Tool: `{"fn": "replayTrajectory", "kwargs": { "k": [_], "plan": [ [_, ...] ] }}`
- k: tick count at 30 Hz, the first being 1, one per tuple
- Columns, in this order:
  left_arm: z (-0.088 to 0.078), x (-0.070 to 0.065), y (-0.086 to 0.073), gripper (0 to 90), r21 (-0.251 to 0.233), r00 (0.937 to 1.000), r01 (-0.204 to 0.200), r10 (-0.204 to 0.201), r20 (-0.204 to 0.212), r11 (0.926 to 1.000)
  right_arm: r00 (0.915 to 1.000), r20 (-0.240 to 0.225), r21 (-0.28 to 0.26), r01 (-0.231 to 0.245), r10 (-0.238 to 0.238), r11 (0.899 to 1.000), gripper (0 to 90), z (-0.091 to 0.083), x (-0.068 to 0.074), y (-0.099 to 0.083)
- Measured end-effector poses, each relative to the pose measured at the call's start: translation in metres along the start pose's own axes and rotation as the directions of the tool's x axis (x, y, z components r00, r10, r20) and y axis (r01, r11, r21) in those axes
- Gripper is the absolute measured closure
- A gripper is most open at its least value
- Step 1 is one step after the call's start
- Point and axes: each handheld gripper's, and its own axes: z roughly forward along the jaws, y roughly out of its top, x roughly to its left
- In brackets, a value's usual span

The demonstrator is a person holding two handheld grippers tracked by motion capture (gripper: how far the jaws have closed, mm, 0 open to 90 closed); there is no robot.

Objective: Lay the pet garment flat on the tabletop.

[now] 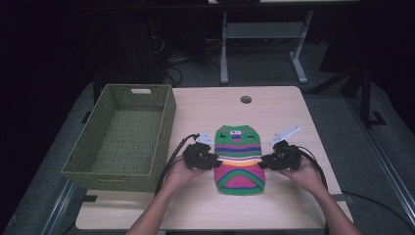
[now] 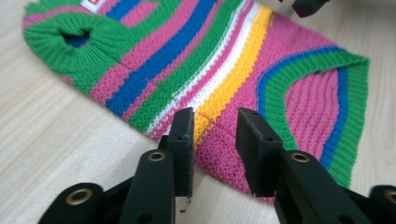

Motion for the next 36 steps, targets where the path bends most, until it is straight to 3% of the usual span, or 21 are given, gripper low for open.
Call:
{"fn": "replayTrajectory", "kwargs": {
  "k": [6, 10, 20, 24, 36],
  "plan": [
    [-0.005, -0.003, -0.005, 51.2, -0.039, 0.9994, 0.025, -0.026, -0.022, 0.9989, 0.9998, 0.016, -0.014, -0.007, 0.007, 1.0, 53.5, -0.008, -0.002, -0.004],
    [-0.009, -0.003, -0.009, 45.0, -0.033, 0.9991, 0.027, -0.028, -0.031, 0.9991, 0.9996, 0.02, -0.029, -0.019, 0.02, 0.999, 47.9, -0.013, -0.003, -0.006],
    [-0.016, -0.009, -0.016, 34.1, -0.054, 0.9975, 0.047, -0.049, -0.051, 0.9975, 0.9972, 0.037, -0.057, -0.062, 0.064, 0.996, 40.8, -0.024, -0.008, -0.021],
    [-0.018, -0.011, -0.019, 28.2, -0.043, 0.9972, 0.029, -0.032, -0.068, 0.9987, 0.9958, 0.044, -0.054, -0.078, 0.08, 0.996, 40.0, -0.028, -0.009, -0.027],
    [-0.027, -0.017, -0.027, 25.0, -0.042, 0.9958, 0.035, -0.038, -0.084, 0.9985, 0.9933, 0.06, -0.072, -0.094, 0.099, 0.993, 38.5, -0.043, -0.012, -0.047]
  ]
}}
